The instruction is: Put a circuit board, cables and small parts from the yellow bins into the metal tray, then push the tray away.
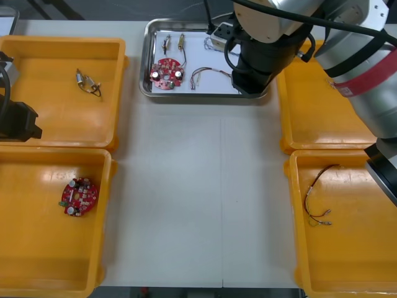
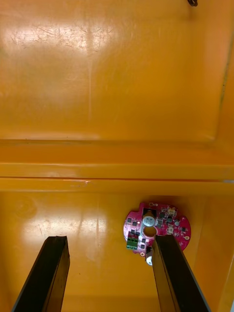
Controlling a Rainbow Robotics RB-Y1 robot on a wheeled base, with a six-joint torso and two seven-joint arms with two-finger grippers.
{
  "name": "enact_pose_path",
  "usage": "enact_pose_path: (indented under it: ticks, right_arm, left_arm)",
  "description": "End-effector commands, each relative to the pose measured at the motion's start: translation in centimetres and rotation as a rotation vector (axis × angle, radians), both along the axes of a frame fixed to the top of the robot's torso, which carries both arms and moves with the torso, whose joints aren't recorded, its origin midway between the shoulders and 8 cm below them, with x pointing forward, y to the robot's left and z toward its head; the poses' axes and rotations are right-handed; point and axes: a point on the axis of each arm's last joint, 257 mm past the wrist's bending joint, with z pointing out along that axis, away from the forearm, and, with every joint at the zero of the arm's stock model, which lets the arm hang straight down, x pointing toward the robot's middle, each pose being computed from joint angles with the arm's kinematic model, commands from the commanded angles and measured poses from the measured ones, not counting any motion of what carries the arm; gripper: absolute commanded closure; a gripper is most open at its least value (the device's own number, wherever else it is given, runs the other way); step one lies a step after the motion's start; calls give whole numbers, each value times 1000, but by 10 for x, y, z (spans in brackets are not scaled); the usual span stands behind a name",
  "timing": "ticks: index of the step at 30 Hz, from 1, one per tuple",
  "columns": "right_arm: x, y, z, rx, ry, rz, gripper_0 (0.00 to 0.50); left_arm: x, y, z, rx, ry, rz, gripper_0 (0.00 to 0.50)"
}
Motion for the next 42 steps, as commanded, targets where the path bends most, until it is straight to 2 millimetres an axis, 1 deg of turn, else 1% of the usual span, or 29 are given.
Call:
enact_pose_path:
  ticks: [1, 5, 6, 17, 18, 20, 24, 30, 34, 39, 42]
  right_arm:
    - [-11, -41, 7, 76, -16, -113, 0]
    - [-23, -70, 4, 114, -15, -186, 0]
    - [-25, -71, 3, 121, -15, -189, 0]
    - [-64, -129, -10, 254, -2, -360, 0]
    - [-66, -132, -9, 259, -4, -369, 0]
    - [-74, -146, -12, 280, -7, -416, 0]
    - [-87, -167, -17, 297, -15, -484, 0]
    - [-110, -202, -23, 370, -20, -636, 0]
    - [-121, -218, -24, 419, -22, -709, 0]
    - [-135, -239, -30, 476, -1, -790, 0]
    - [-144, -257, -33, 488, -2, -838, 0]
  left_arm:
    - [-4, 7, 6, 49, -10, -39, 0]
    - [-4, 7, 6, 49, -10, -39, 0]
    - [-4, 7, 6, 49, -10, -39, 0]
    - [-4, 7, 6, 49, -10, -39, 0]
    - [-4, 7, 6, 49, -10, -39, 0]
    - [-4, 7, 6, 49, -10, -39, 0]
    - [-4, 7, 6, 49, -10, -39, 0]
    - [-4, 7, 6, 49, -10, -39, 0]
    - [-4, 7, 6, 49, -10, -39, 0]
    - [-4, 7, 6, 49, -10, -39, 0]
    - [-4, 7, 6, 49, -10, -39, 0]
